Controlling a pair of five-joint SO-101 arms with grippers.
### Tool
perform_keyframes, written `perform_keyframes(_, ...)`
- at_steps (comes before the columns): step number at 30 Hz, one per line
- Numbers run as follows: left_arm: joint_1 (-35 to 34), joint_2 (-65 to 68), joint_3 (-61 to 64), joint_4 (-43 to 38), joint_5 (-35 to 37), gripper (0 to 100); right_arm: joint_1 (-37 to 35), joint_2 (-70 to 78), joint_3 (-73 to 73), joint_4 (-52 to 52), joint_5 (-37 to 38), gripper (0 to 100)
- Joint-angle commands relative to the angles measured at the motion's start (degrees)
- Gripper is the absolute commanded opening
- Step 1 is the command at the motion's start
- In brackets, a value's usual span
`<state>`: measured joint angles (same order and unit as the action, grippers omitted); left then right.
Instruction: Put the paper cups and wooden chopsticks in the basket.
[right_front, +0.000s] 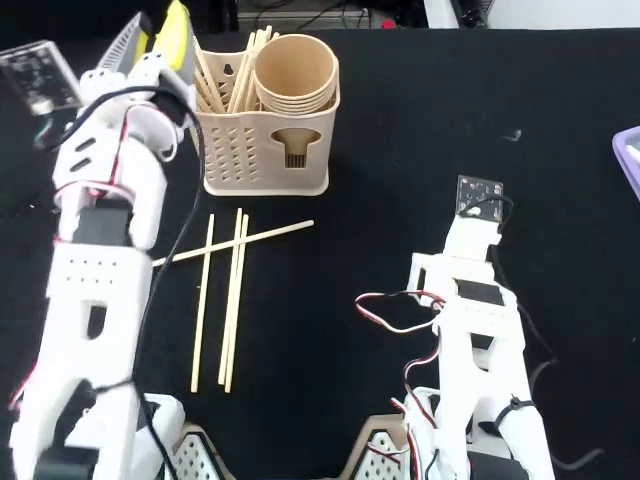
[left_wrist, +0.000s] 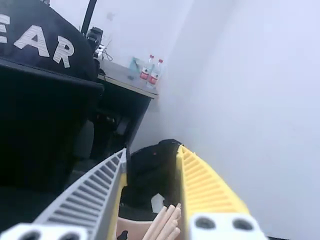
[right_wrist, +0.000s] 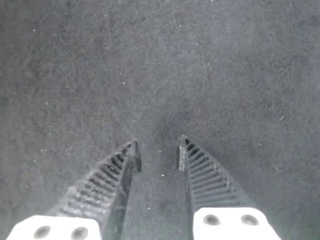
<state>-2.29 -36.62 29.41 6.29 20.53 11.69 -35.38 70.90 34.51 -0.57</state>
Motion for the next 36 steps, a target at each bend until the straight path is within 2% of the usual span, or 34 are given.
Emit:
perform_keyframes(1, -0.57, -7.74, -3.56, 7.65, 0.26, 17, 0.53, -1.27, -0.22, -1.14, 0.09, 12.8)
perform_keyframes(5, -1.01, -13.80, -2.86, 18.11, -1.58, 17, 0.53, -1.27, -0.22, -1.14, 0.09, 12.8)
perform_keyframes(8, -3.56, -15.91, -0.13, 31.47, -9.85, 17, 0.53, -1.27, -0.31, -1.14, 0.09, 12.8)
perform_keyframes(13, -6.37, -14.59, 10.68, 48.18, -25.58, 18, 0.44, -1.27, -0.48, -1.14, 0.09, 12.8)
perform_keyframes(16, -6.46, -12.48, 17.27, 54.33, -32.18, 27, -1.05, -1.27, -0.31, -1.14, 0.09, 12.8)
perform_keyframes(19, -6.46, -8.88, 21.41, 55.21, -35.25, 34, -2.90, -1.27, -0.13, -1.14, 0.09, 12.8)
perform_keyframes(24, -6.37, 2.37, 21.49, 48.26, -42.02, 32, -2.81, -1.27, -0.04, -1.14, 0.09, 12.8)
perform_keyframes(32, -4.88, 17.58, 10.42, 47.21, -44.84, 32, -2.81, -1.27, 0.40, -1.05, 0.09, 12.8)
perform_keyframes(36, -4.79, 22.33, 7.69, 47.21, -53.01, 32, -2.81, -1.27, 0.40, -1.05, 0.09, 12.8)
